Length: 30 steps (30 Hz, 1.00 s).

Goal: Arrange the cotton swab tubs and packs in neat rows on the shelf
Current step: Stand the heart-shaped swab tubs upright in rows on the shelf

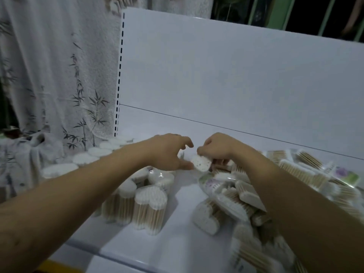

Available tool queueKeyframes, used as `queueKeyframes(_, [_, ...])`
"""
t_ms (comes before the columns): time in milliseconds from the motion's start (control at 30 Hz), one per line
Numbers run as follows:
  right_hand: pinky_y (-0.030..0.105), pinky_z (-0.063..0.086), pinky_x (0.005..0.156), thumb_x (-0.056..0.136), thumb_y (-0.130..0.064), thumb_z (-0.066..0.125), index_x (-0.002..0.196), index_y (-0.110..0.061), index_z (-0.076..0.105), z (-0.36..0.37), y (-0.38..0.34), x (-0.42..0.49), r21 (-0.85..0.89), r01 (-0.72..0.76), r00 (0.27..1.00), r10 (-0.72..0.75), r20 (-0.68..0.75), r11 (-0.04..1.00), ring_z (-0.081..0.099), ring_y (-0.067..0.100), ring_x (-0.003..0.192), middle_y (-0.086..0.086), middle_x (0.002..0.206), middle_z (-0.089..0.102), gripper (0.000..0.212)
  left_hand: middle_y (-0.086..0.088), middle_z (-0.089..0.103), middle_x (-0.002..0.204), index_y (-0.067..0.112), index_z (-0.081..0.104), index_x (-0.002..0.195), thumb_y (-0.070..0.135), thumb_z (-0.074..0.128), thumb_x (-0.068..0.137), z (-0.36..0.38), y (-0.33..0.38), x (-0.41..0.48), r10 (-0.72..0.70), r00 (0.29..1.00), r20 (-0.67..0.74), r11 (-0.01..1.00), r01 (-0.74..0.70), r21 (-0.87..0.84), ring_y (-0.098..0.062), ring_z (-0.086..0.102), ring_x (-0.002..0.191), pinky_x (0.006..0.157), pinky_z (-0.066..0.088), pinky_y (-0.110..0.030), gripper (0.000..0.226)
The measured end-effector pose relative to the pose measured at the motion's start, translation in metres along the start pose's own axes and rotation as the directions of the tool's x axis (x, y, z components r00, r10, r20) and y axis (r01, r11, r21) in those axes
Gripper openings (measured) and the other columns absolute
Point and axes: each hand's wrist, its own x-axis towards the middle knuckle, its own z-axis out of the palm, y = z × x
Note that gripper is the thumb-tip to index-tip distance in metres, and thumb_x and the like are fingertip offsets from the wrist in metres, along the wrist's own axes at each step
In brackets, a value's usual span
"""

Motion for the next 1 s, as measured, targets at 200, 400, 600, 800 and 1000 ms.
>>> queueKeyframes(200, [0.026, 0.05, 0.053, 0.089, -0.032, 0.054, 0.095, -0.004, 0.066, -0.024, 0.001, -0.006, 0.375, -0.103, 0.993, 0.115, -0.01, 0.921, 0.047, 0.014, 0.044, 0.007, 0.057, 0.068, 0.031, 0.009, 0.055, 0.125, 0.028, 0.043, 0.134, 0.044, 0.078, 0.077, -0.002, 0.004, 0.015, 0.054, 0.992, -0.114, 0.94, -0.089, -0.331, -0.012, 0.054, 0.111, 0.095, 0.045, -0.028, 0.069])
queueKeyframes(400, [0.028, 0.052, 0.052, 0.096, -0.043, 0.054, 0.103, -0.004, 0.064, -0.033, 0.005, -0.014, 0.544, -0.012, 0.997, 0.049, -0.052, 0.839, 0.052, 0.014, 0.048, 0.008, 0.063, 0.068, 0.041, 0.007, 0.067, 0.105, 0.023, 0.057, 0.112, 0.04, 0.077, 0.079, -0.004, -0.001, 0.023, -0.055, 0.977, -0.206, 0.769, -0.09, -0.632, -0.01, 0.066, 0.092, 0.073, 0.051, -0.022, 0.043])
queueKeyframes(600, [0.031, 0.057, 0.068, 0.094, -0.046, 0.057, 0.103, -0.013, 0.071, -0.043, 0.004, -0.02, 0.38, 0.15, 0.983, -0.098, -0.155, 0.913, 0.067, 0.017, 0.082, 0.003, 0.099, 0.069, 0.036, -0.001, 0.071, 0.097, 0.019, 0.06, 0.108, 0.045, 0.063, 0.089, -0.009, -0.007, 0.026, -0.109, 0.978, -0.177, 0.667, -0.06, -0.743, -0.014, 0.065, 0.086, 0.083, 0.054, -0.038, 0.032])
queueKeyframes(800, [0.033, 0.058, 0.073, 0.079, -0.032, 0.079, 0.121, -0.025, 0.061, -0.043, -0.001, -0.021, 0.352, 0.305, 0.952, -0.276, -0.133, 0.885, 0.07, 0.015, 0.085, 0.003, 0.097, 0.069, 0.046, -0.007, 0.073, 0.099, 0.018, 0.063, 0.112, 0.046, 0.058, 0.092, -0.014, -0.009, 0.028, -0.099, 0.975, -0.198, 0.577, -0.106, -0.81, -0.022, 0.07, 0.089, 0.078, 0.055, -0.032, 0.035])
queueKeyframes(1000, [0.039, 0.061, 0.075, 0.074, -0.019, 0.084, 0.109, -0.005, 0.06, -0.04, 0.007, -0.014, 0.53, 0.212, 0.976, -0.15, -0.159, 0.821, 0.072, 0.025, 0.082, 0.014, 0.095, 0.072, 0.045, -0.001, 0.064, 0.112, 0.016, 0.051, 0.129, 0.053, 0.063, 0.084, -0.015, -0.011, 0.026, -0.197, 0.964, -0.18, 0.563, -0.039, -0.825, -0.015, 0.066, 0.098, 0.078, 0.058, -0.031, 0.059])
